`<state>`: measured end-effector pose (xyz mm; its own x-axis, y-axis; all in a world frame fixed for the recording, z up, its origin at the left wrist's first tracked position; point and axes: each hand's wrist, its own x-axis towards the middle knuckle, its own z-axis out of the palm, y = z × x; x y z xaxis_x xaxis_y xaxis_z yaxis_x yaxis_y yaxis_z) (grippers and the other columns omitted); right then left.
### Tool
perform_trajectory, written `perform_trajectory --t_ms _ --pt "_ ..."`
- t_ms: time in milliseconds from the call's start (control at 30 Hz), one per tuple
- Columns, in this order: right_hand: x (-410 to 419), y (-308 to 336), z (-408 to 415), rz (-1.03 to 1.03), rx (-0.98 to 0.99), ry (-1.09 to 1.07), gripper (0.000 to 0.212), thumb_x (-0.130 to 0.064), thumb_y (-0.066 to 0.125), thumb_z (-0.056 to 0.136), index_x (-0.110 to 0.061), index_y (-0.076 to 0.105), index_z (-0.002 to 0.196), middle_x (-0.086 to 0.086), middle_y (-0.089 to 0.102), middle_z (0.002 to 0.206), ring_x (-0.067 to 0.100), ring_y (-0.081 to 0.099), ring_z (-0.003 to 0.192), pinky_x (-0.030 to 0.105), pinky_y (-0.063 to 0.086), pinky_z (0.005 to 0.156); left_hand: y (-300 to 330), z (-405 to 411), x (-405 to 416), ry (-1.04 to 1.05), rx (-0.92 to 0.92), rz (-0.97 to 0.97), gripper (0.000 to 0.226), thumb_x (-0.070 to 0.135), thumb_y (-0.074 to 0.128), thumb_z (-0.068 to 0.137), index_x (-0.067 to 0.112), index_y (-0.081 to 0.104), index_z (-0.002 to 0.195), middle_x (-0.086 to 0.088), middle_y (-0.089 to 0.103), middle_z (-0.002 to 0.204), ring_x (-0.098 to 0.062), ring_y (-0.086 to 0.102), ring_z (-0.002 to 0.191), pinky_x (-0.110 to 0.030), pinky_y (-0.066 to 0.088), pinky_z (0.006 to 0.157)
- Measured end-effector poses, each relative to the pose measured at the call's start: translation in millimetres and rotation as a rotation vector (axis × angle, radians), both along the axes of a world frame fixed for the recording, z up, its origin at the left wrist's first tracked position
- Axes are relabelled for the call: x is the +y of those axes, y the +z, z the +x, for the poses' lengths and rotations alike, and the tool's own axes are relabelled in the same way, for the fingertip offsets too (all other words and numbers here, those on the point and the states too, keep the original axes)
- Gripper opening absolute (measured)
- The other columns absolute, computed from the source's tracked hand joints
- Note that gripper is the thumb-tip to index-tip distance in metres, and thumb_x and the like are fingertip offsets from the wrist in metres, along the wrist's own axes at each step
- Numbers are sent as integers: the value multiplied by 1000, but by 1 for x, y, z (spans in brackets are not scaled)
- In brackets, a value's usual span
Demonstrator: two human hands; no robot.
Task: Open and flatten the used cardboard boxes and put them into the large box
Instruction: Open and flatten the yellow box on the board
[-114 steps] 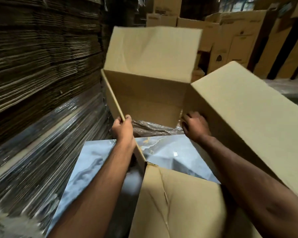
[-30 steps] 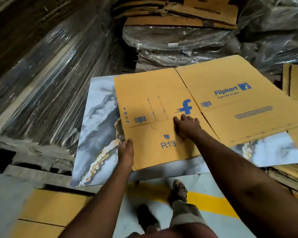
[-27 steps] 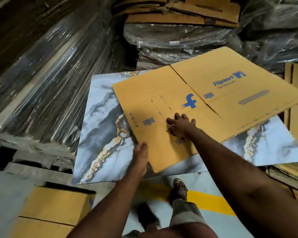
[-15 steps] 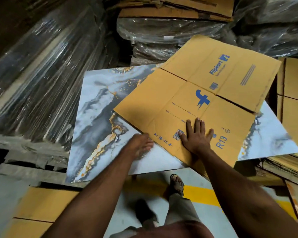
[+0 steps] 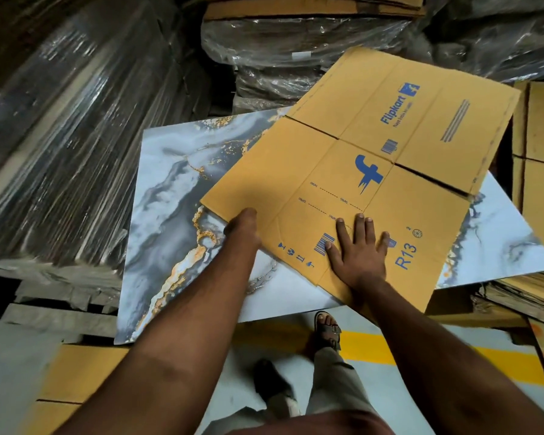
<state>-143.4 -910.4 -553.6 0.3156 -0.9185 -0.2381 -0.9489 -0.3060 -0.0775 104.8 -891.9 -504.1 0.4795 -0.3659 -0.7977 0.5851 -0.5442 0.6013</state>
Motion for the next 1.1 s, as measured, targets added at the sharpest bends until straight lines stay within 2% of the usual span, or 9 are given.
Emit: perform_trajectory --t_ms 67,133,267,400,600,733,867,1000,1100 --pt "-7 1 -2 0 2 17 74 -68 1 94 -31 -8 157 12 -13 165 31 -15 151 60 -9 117 -7 7 -1 39 7 -14 53 33 67 69 11 61 117 -12 64 126 -31 64 104 -33 52 70" --pt "-15 0 -6 8 14 41 73 -67 5 96 -30 -11 157 12 -14 165 32 -16 151 58 -8 119 -15 11 -5 83 42 -63 39 30 69 84 11 60 117 -10 67 116 -27 67 91 -31 53 59" --pt "-31 2 -16 30 16 121 79 -69 3 92 -27 -10 157 14 -13 164 34 -14 151 53 -6 121 -4 4 -8 51 15 -137 47 45 67 89 11 56 119 -8 68 111 -27 68 89 -41 60 64" --pt "-62 19 -31 153 66 189 77 -66 11 94 -29 -14 156 10 -14 165 29 -11 152 53 -4 121 15 -9 4 -46 42 -386 29 23 62 97 12 56 124 -9 66 113 -27 64 102 -31 58 53" --pt "-57 48 -53 248 95 152 76 -42 40 99 -35 -8 157 5 -3 167 28 1 153 58 7 120 29 -32 36 -188 270 -423 6 8 56 97 14 59 96 -8 64 97 -24 61 84 -39 61 60" --pt "-12 70 -68 14 -124 117 72 -59 17 94 -26 18 158 8 19 164 26 15 151 48 10 119 38 -48 28 -84 225 -486 16 6 55 94 8 56 110 -10 61 94 -22 60 79 -34 60 53" --pt "9 93 -85 -99 -48 284 91 -77 9 89 -19 21 158 10 24 162 26 22 149 53 15 119 49 -61 22 -55 215 -527 16 5 54 92 8 57 108 -11 61 100 -22 61 81 -33 59 54" --pt "7 105 -98 -191 31 245 72 -32 53 94 -21 19 157 13 28 159 31 27 146 51 23 117 64 -76 21 -102 197 -546 7 5 53 94 9 58 98 -12 59 106 -25 61 88 -38 62 62" --pt "3 110 -109 -247 65 211 77 -2 54 89 -21 22 156 14 34 157 32 32 143 47 27 116 75 -82 28 -254 121 -532 16 11 57 98 2 57 111 -14 61 116 -30 64 99 -34 62 67"
